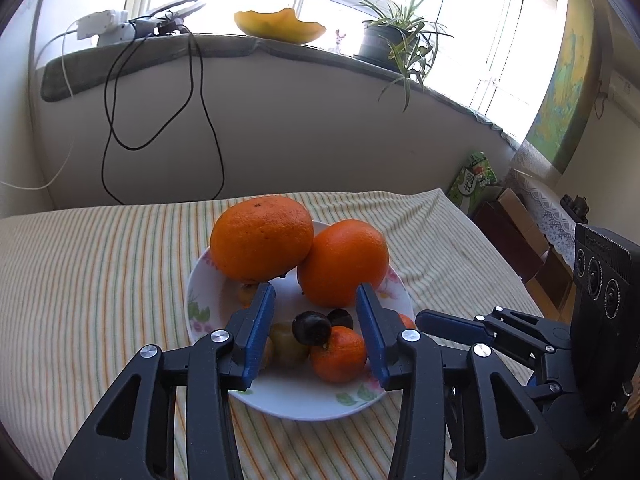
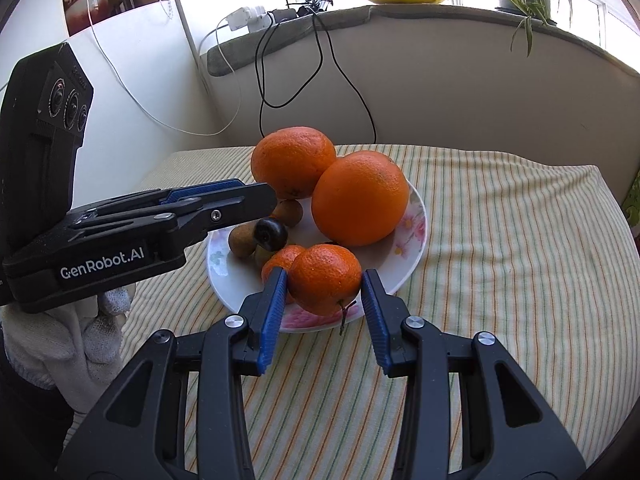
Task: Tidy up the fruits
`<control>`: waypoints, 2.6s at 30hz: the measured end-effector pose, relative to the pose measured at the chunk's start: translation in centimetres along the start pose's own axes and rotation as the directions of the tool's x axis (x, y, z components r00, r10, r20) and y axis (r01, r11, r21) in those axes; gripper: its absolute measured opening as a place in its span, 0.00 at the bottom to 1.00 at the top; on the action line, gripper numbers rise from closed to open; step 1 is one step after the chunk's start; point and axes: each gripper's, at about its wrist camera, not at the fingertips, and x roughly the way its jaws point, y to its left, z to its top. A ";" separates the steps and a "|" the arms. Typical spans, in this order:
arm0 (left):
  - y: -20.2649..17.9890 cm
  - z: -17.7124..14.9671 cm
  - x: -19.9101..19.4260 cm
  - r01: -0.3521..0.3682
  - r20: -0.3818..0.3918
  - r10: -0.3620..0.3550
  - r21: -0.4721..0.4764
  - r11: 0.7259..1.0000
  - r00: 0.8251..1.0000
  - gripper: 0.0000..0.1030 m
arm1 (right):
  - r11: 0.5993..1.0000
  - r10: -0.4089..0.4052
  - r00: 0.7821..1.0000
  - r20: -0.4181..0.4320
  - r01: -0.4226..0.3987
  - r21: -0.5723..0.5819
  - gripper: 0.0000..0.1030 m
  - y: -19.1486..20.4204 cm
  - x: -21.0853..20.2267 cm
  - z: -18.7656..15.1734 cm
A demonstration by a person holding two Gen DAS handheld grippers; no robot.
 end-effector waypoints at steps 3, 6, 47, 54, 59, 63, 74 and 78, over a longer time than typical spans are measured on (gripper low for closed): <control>0.0 -0.1 0.0 -0.007 0.000 0.007 -0.002 1.000 1.000 0.40 | 1.000 -0.006 1.000 0.016 0.006 -0.003 0.65 0.1 -0.1 0.0; 0.1 -0.2 -0.2 -0.015 0.004 0.015 -0.005 1.000 1.000 0.45 | 1.000 -0.014 0.999 0.029 0.015 -0.019 0.69 0.4 -0.3 0.1; -1.2 -3.7 -8.1 -0.202 0.114 0.204 -0.029 0.979 0.972 0.76 | 0.992 -0.122 0.984 0.130 0.126 -0.027 0.91 2.2 -6.2 -1.0; -2.0 -4.8 -9.5 -0.223 0.131 0.225 -0.033 0.974 0.965 0.76 | 0.991 -0.131 0.977 0.170 0.131 0.013 0.91 2.4 -8.2 -1.7; -2.5 -5.5 -10.4 -0.233 0.139 0.237 -0.043 0.971 0.961 0.76 | 0.990 -0.136 0.974 0.182 0.127 0.062 0.91 2.0 -9.3 -2.4; -2.7 -5.8 -11.0 -0.244 0.151 0.248 -0.045 0.969 0.957 0.77 | 0.989 -0.139 0.972 0.190 0.126 0.080 0.91 1.8 -9.9 -2.6; -2.9 -6.0 -11.1 -0.249 0.149 0.252 -0.043 0.968 0.956 0.77 | 0.989 -0.131 0.973 0.191 0.117 0.086 0.91 2.2 -10.1 -2.8; -2.9 -6.0 -11.0 -0.250 0.150 0.254 -0.043 0.967 0.956 0.77 | 0.990 -0.127 0.974 0.190 0.112 0.089 0.91 2.3 -10.0 -2.9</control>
